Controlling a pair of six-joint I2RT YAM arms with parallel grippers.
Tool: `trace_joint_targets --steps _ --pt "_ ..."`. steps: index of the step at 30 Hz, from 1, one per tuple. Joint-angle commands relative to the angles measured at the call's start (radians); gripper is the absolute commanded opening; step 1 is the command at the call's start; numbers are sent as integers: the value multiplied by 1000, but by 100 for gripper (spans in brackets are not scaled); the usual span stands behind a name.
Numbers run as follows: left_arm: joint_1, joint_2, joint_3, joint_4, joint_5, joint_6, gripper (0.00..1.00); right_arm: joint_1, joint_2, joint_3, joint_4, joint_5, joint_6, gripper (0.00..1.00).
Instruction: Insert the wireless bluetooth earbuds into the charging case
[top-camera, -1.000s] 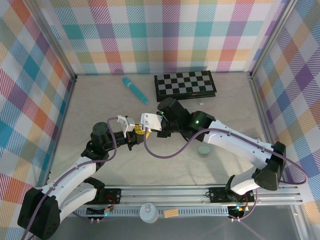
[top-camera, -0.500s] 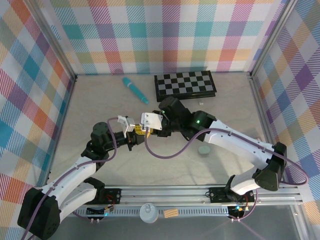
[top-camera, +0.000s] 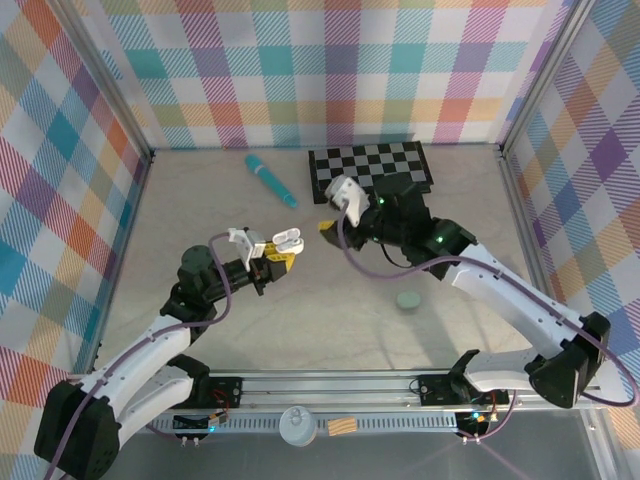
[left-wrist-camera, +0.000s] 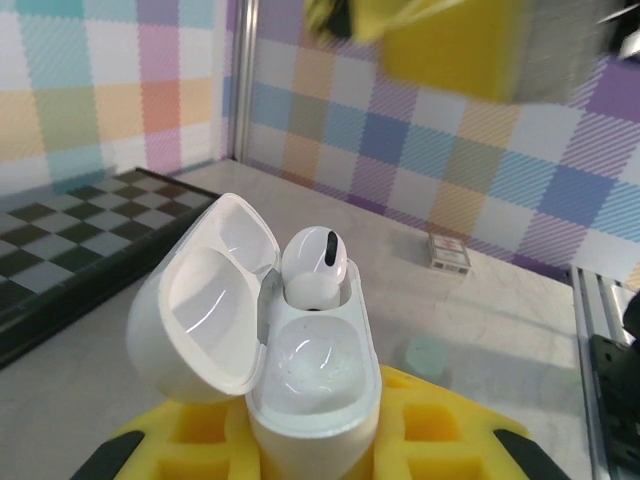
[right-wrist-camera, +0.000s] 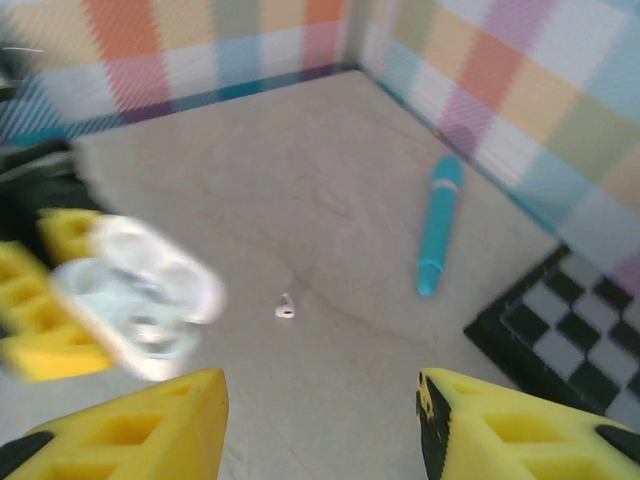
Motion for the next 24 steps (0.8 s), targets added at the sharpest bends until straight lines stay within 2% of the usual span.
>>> trace_joint_targets --steps 1,6,12,17,24 --pt "15 -70 -10 6 -49 17 5 -69 86 -67 148 -14 431 52" --pt "16 -151 -12 -69 -58 23 5 -89 301 -31 149 -63 611 52" --pt "16 -196 10 -100 -37 22 5 -53 622 154 115 -234 706 52" --pt "16 -188 27 -100 -14 22 5 6 832 356 33 -227 733 46" --pt "16 -180 35 -105 -4 28 5 40 990 503 -10 -193 850 39"
